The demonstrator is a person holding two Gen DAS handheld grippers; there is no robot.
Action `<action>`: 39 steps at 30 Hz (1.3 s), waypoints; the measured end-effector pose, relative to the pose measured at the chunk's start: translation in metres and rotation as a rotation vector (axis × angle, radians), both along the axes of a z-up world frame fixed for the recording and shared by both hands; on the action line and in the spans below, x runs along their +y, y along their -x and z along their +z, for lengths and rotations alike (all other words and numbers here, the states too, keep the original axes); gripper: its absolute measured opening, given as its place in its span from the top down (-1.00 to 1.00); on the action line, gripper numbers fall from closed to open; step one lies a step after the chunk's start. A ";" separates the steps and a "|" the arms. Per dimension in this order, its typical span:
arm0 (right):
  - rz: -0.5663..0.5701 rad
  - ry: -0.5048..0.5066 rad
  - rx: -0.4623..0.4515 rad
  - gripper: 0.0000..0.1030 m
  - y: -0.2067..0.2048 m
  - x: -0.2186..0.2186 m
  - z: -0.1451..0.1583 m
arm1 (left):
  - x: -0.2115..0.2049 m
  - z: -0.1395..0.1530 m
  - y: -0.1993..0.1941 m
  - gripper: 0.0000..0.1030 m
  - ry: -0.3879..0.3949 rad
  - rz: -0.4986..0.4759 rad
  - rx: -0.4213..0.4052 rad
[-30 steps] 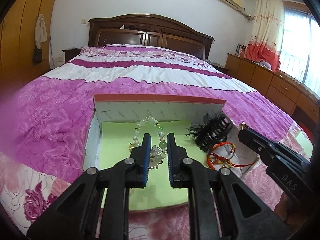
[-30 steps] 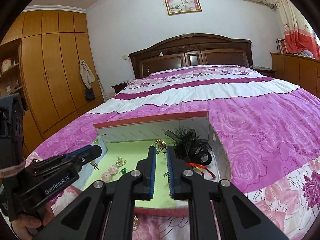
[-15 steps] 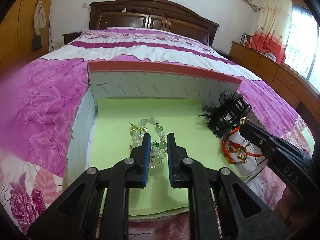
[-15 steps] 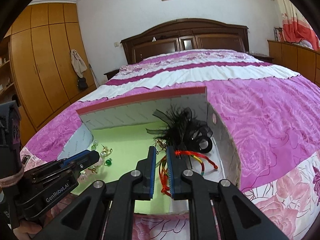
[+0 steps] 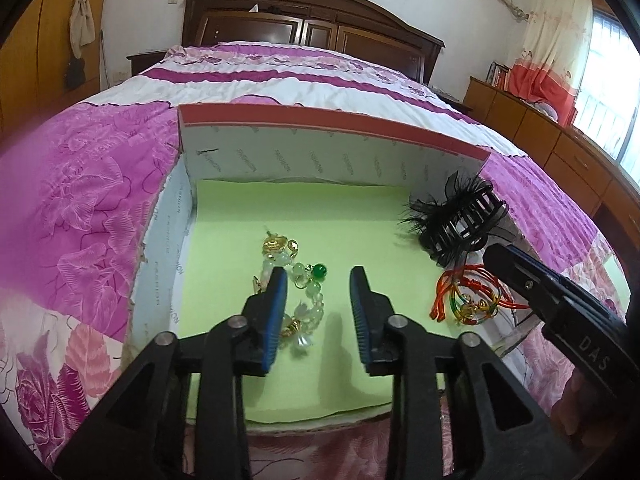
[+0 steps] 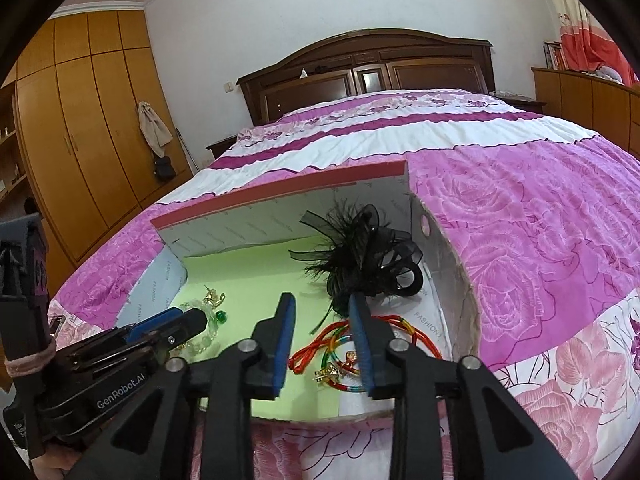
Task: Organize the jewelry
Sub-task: 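Move both open tools back toward the last jewelry on the bedspread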
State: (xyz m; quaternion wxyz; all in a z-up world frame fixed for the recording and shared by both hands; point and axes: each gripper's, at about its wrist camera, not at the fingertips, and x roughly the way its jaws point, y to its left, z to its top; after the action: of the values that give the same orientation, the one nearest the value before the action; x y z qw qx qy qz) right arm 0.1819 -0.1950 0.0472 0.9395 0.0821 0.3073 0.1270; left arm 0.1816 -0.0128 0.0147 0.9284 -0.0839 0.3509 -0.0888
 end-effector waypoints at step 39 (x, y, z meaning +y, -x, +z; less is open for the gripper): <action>-0.061 -0.023 -0.075 0.04 0.108 -0.037 0.049 | -0.003 0.049 0.086 0.39 -0.019 -0.040 -0.034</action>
State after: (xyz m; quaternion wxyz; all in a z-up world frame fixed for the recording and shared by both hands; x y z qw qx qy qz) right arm 0.0736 -0.2324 0.0958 0.9529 0.0974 0.2675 0.1046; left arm 0.0958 -0.0158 0.0637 0.9330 -0.0667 0.3376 -0.1057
